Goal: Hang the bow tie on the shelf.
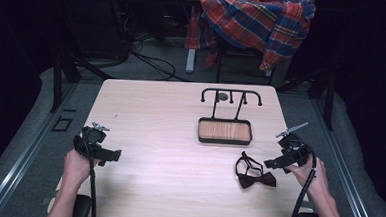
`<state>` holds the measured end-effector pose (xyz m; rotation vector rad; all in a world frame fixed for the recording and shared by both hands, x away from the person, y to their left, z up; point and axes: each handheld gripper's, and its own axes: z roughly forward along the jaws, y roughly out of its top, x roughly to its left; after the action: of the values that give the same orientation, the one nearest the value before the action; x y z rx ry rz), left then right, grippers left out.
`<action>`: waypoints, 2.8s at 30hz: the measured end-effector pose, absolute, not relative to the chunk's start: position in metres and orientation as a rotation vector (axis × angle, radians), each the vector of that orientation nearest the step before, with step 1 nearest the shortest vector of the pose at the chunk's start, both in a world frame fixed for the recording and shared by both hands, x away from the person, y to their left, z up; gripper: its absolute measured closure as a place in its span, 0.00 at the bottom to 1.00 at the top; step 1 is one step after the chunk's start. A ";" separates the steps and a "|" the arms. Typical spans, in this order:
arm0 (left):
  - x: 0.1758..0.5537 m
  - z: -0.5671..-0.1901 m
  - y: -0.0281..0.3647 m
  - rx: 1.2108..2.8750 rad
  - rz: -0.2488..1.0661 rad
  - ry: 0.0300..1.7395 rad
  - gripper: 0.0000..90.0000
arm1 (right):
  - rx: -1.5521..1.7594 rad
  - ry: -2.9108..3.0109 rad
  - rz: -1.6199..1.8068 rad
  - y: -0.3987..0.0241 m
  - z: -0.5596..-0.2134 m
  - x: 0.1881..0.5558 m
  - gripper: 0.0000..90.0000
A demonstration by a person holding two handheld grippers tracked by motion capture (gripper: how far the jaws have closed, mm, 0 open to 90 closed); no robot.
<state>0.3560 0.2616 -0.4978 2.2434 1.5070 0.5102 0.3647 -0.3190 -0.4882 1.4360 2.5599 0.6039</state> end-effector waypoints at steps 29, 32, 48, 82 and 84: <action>0.357 -0.498 0.258 2.255 0.510 1.498 0.00 | 1.191 2.684 0.471 -0.272 -0.510 0.375 0.23; 0.357 -0.498 0.258 2.253 0.508 1.498 0.00 | 1.182 2.683 0.469 -0.270 -0.513 0.378 0.25; 0.358 -0.498 0.255 2.263 0.511 1.489 0.00 | 1.208 2.709 0.419 -0.260 -0.529 0.393 0.48; 0.356 -0.497 0.259 2.253 0.523 1.500 0.00 | 1.213 2.727 0.309 -0.256 -0.541 0.395 0.85; 0.357 -0.497 0.259 2.260 0.520 1.498 0.00 | 1.209 2.726 0.293 -0.257 -0.541 0.395 0.89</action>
<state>0.3566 0.2593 -0.4968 2.2598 1.4982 0.5202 0.3951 -0.2566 -0.5409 1.2088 2.7259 0.2929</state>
